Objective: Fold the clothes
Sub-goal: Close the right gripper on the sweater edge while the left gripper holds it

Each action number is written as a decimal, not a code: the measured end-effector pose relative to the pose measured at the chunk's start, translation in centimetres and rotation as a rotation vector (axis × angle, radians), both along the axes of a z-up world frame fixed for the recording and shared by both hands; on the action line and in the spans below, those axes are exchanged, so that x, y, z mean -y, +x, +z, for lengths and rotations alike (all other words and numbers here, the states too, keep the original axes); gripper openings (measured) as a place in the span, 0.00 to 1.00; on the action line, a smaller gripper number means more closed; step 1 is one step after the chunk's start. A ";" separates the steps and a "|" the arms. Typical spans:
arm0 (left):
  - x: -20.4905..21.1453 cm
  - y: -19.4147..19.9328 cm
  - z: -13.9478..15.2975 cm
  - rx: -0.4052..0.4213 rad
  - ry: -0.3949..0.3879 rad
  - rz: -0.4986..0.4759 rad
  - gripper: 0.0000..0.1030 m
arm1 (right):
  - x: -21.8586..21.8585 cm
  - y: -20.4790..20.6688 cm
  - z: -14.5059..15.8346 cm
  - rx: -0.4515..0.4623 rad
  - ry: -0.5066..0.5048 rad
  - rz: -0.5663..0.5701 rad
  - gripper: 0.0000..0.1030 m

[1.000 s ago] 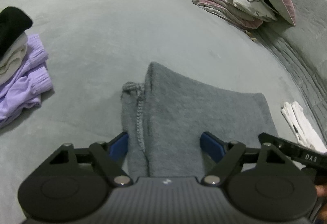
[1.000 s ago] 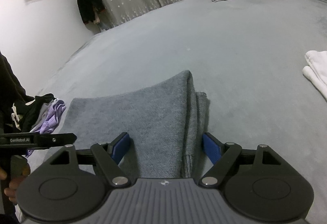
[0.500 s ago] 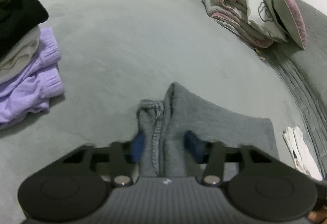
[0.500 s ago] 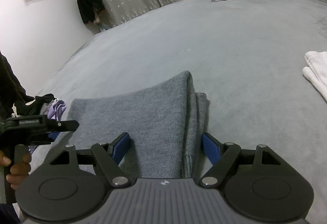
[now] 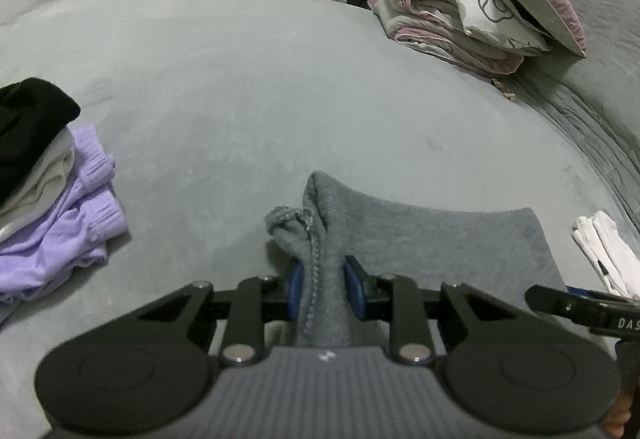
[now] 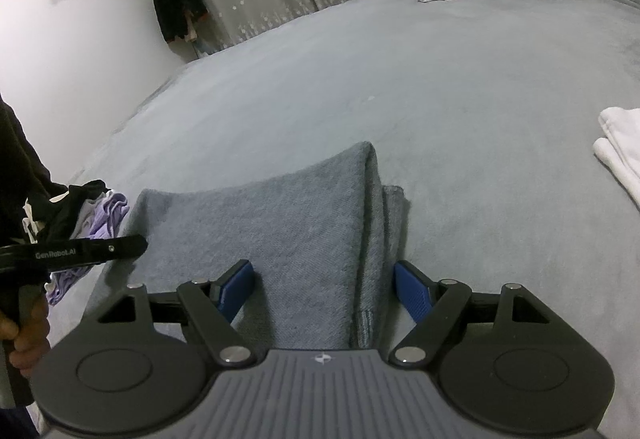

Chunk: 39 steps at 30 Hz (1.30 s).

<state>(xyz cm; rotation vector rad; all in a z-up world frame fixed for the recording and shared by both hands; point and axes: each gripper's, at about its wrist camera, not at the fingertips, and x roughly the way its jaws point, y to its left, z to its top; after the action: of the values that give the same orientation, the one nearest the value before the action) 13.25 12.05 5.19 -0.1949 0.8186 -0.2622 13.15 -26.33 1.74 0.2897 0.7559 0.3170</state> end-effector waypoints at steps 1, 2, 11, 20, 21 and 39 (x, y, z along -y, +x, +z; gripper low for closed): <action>-0.1 0.2 -0.1 -0.011 -0.010 0.005 0.24 | 0.0 0.1 0.0 0.001 0.002 -0.002 0.76; -0.3 0.4 -0.2 -0.019 -0.017 0.009 0.25 | 0.0 0.2 -0.1 0.002 0.005 -0.003 0.76; -1.3 1.4 -1.6 -0.056 -0.063 0.027 0.37 | 0.1 0.9 -0.3 0.007 0.029 -0.023 0.76; -0.4 1.5 -2.1 -0.030 -0.045 0.028 0.40 | -1.0 1.3 -0.8 0.049 -0.021 -0.026 0.77; -0.1 1.5 -2.1 -0.022 -0.026 0.026 0.40 | -1.2 1.3 -0.7 0.055 -0.034 -0.023 0.76; 2.0 -0.5 0.5 0.075 0.087 0.024 0.22 | -4.0 -0.6 1.7 0.176 -0.231 0.022 0.22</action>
<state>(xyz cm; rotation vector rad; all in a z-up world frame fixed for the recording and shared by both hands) 12.72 10.01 5.66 -0.1123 0.7508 -0.2097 12.52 -22.35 3.46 0.0348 0.6149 0.2692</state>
